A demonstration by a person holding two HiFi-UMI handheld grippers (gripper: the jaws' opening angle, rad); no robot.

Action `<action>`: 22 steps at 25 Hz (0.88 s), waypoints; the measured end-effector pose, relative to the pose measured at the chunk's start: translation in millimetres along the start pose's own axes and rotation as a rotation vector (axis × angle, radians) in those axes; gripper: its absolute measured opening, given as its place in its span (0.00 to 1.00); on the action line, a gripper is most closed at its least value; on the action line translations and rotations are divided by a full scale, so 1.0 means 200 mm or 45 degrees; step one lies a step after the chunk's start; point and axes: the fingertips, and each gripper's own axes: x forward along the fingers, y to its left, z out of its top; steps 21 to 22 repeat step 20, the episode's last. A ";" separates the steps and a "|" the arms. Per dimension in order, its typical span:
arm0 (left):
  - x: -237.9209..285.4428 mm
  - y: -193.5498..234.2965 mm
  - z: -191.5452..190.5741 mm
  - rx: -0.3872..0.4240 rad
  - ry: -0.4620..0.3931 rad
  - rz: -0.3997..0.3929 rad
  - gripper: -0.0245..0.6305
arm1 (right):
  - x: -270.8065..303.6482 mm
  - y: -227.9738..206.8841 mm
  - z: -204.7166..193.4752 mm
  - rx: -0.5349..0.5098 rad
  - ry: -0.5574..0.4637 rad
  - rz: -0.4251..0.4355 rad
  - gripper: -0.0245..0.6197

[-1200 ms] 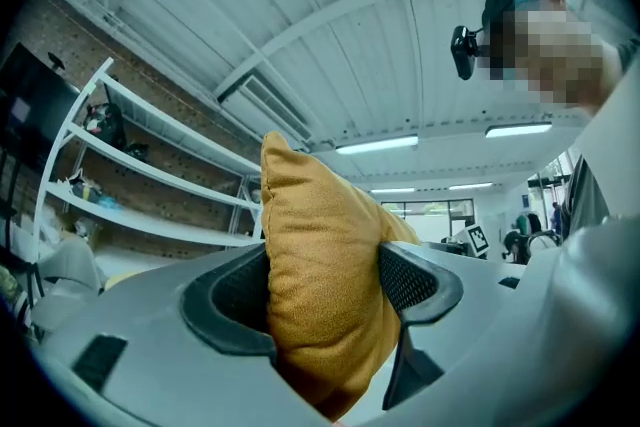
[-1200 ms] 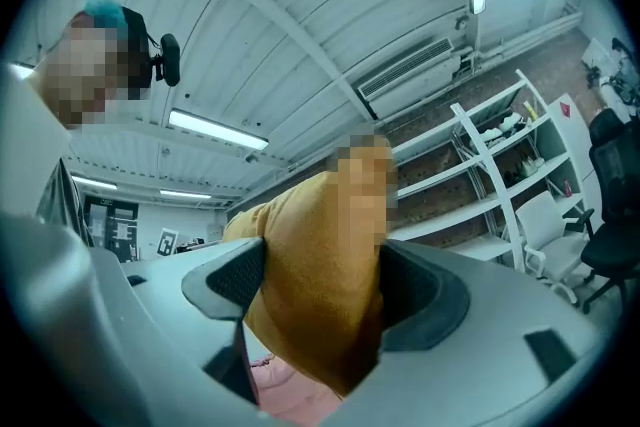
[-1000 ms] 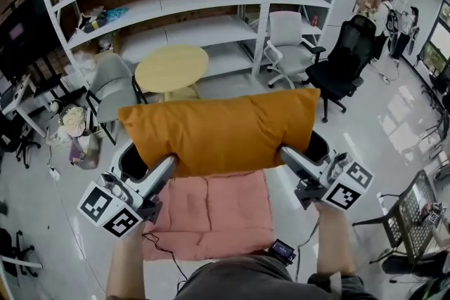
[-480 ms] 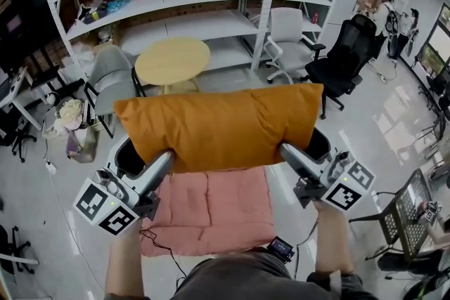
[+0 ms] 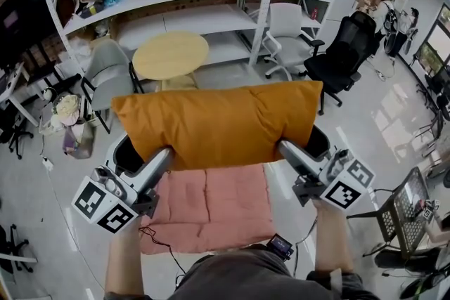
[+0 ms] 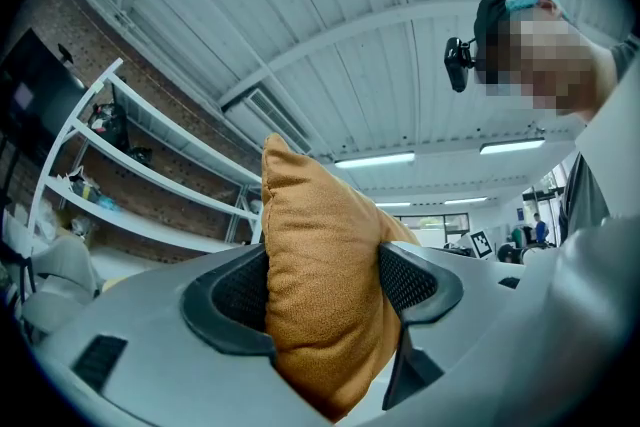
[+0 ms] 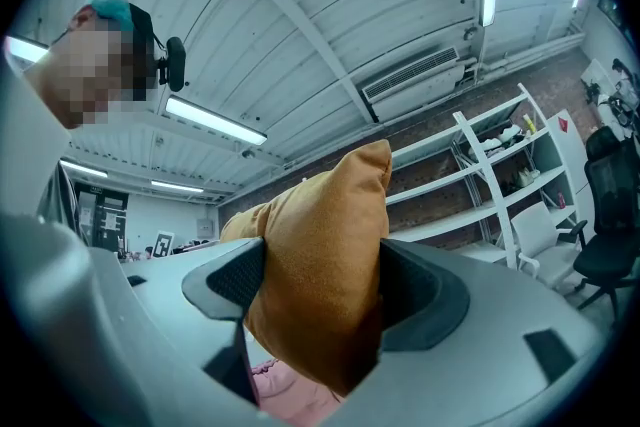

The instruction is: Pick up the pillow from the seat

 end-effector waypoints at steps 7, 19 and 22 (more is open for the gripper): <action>0.00 0.03 -0.05 -0.013 0.003 0.003 0.56 | 0.01 -0.01 -0.05 0.009 0.008 -0.004 0.58; 0.01 0.07 -0.06 -0.029 0.011 0.009 0.56 | 0.05 -0.03 -0.07 0.024 0.017 -0.012 0.58; 0.01 0.07 -0.07 -0.029 0.012 0.011 0.56 | 0.04 -0.04 -0.08 0.024 0.017 -0.012 0.58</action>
